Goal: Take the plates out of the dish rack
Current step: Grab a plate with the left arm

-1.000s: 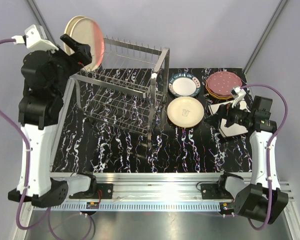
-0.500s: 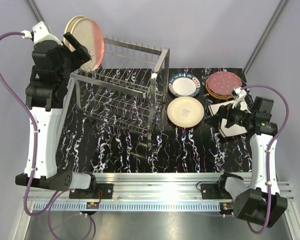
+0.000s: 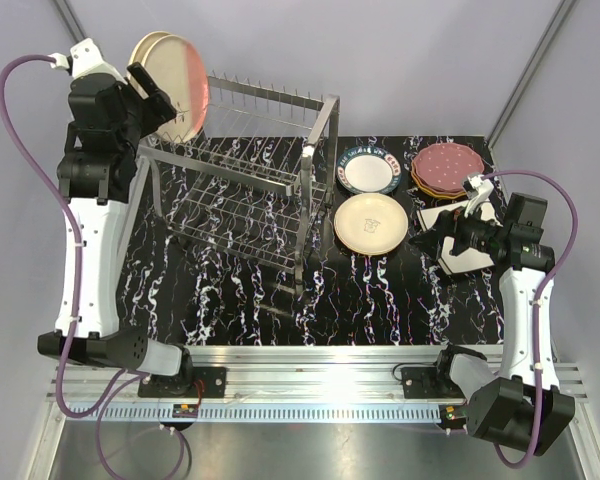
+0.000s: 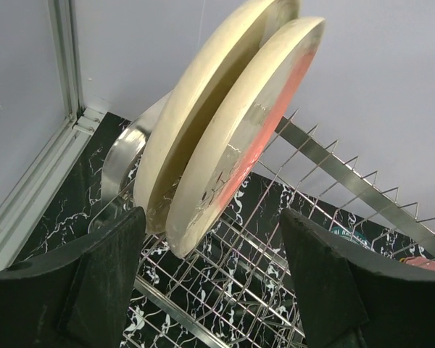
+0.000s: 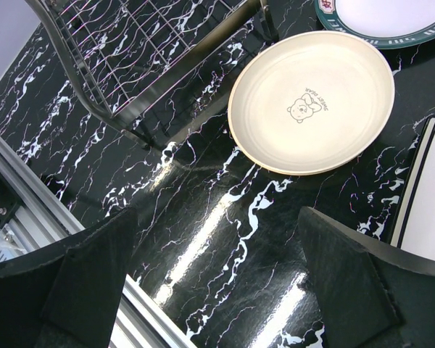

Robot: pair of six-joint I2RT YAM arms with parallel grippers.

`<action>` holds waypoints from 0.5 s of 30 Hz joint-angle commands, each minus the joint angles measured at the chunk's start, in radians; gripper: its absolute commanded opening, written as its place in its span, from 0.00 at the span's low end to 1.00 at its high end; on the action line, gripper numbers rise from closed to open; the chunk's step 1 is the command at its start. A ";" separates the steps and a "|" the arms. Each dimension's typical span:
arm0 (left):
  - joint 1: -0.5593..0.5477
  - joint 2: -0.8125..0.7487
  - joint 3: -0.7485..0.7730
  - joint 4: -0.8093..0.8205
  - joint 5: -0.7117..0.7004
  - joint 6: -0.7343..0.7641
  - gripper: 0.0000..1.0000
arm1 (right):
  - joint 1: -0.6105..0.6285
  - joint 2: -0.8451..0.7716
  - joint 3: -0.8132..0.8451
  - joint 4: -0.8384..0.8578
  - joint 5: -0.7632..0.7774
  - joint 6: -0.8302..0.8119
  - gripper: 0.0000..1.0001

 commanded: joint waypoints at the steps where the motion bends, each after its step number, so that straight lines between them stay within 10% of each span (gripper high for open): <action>1: 0.006 0.000 -0.011 0.072 0.057 0.028 0.77 | 0.004 -0.018 0.000 0.029 0.010 -0.010 1.00; 15: 0.043 -0.002 -0.156 0.227 0.104 0.143 0.72 | 0.004 -0.024 0.000 0.026 0.013 -0.010 1.00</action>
